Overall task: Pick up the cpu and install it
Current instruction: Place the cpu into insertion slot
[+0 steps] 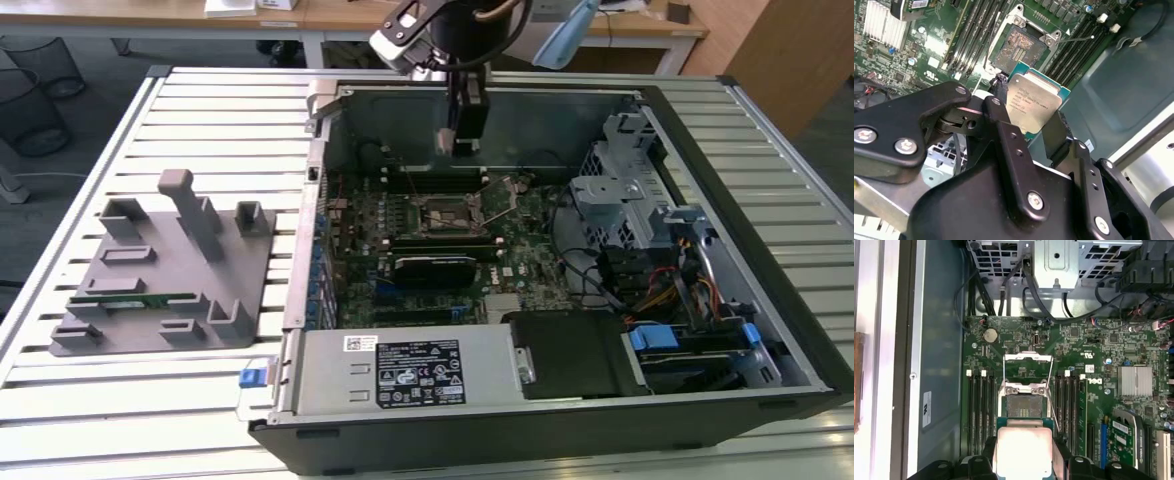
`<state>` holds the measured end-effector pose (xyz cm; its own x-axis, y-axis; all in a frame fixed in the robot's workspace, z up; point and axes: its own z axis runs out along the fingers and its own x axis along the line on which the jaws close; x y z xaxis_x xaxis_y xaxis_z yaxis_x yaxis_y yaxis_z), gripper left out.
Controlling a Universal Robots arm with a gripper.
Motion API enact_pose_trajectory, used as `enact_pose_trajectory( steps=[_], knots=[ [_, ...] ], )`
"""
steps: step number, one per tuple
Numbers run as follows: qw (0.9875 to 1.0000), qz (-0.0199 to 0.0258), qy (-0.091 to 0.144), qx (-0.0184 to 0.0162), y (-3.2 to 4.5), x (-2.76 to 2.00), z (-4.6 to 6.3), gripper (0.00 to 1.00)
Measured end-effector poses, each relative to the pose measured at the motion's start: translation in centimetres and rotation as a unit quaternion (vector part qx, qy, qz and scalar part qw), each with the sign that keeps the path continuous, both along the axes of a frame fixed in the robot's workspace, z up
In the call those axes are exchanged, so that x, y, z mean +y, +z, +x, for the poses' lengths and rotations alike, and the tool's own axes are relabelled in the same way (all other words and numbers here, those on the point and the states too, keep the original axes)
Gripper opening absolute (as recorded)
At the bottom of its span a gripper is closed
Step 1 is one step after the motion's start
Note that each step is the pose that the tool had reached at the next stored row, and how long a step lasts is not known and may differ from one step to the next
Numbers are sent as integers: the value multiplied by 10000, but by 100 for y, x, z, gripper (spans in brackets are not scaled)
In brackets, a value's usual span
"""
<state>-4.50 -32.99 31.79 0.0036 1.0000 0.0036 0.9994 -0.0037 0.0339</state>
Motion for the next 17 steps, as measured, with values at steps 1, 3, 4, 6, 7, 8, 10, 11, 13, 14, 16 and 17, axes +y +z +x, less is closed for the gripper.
enact_pose_trajectory(
  steps=[1, 3, 4, 6, 7, 8, 10, 11, 13, 14, 16, 17],
  knots=[
    [10000, 0, 0, 0, -18, 0, 0, 53],
    [10000, 1, -2, -1, -49, 1, -1, 53],
    [10000, 3, -2, 0, -56, 1, -1, 53],
    [10000, 4, -2, 0, -65, 1, -1, 53],
    [10000, 3, -2, 0, -69, 1, -1, 53],
    [10000, 3, -2, 0, -73, 1, -1, 53],
    [10000, 4, -2, 0, -80, 1, -1, 53],
    [10000, 4, -2, 0, -84, 1, -1, 53],
    [10000, 3, -2, 0, -91, 1, -1, 53],
    [10000, 3, -2, 0, -94, 1, -1, 53],
    [10000, 3, -2, 0, -100, 1, -1, 53],
    [10000, 4, -2, 0, -103, 1, -1, 53]
  ],
)
